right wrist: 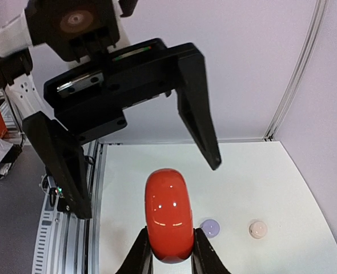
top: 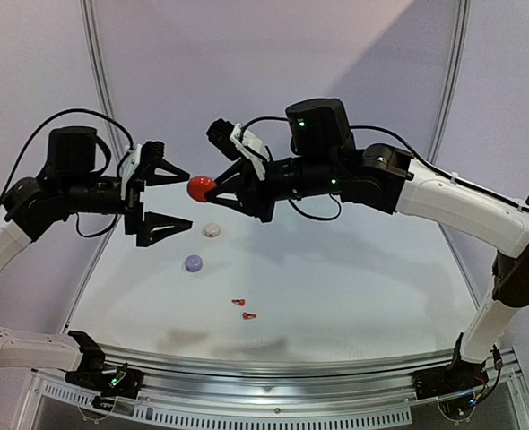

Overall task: Insert the wireless bluetooth earbuds into the charging case
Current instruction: Pass from the right arm to the left

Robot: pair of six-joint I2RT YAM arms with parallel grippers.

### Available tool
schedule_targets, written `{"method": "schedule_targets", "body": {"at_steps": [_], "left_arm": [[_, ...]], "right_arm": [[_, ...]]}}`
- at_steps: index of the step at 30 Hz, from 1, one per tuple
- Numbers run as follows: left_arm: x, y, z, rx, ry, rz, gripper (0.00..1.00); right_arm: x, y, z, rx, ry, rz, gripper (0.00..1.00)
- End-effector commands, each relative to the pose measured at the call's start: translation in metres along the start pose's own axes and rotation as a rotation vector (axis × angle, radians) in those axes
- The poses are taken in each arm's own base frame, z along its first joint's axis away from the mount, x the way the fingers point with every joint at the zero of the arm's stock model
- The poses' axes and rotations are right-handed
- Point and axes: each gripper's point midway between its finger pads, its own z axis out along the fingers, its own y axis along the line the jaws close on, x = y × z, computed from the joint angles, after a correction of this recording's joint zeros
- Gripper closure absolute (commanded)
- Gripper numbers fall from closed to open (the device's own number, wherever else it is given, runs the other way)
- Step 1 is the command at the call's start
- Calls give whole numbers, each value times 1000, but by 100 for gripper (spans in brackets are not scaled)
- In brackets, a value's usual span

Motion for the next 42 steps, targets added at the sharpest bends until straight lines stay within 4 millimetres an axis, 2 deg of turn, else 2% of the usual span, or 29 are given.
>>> {"method": "schedule_targets", "body": {"at_steps": [1,3,5,9,11,14,18,24,32,38,42], "left_arm": [[-48,-1,-15,3,-241,-57,1],[-53,1,-14,24,-290,-154,1],[-62,3,-18,42,-369,-240,8],[-87,3,-29,77,-562,-281,31],[-93,4,-31,91,-617,-276,37],[-106,9,-34,94,-682,-262,39],[-120,7,-34,131,-716,-246,37],[-123,-5,-25,189,-707,-282,35],[-138,2,-25,138,-766,-280,51],[-139,4,-23,133,-766,-287,63],[-142,-3,-24,157,-769,-250,65]], "right_arm": [[-74,5,-42,-6,-283,-11,100],[-90,10,-52,-29,-357,-11,100],[-103,15,-61,-55,-426,-1,100],[-114,22,-71,-101,-491,36,100],[-115,24,-70,-120,-491,48,100],[-113,24,-65,-133,-485,70,100],[-113,25,-62,-146,-492,89,100],[-113,23,-59,-146,-498,97,100],[-110,17,-54,-115,-489,93,100],[-106,14,-51,-94,-480,93,100],[-102,7,-46,-58,-464,97,100]]}}
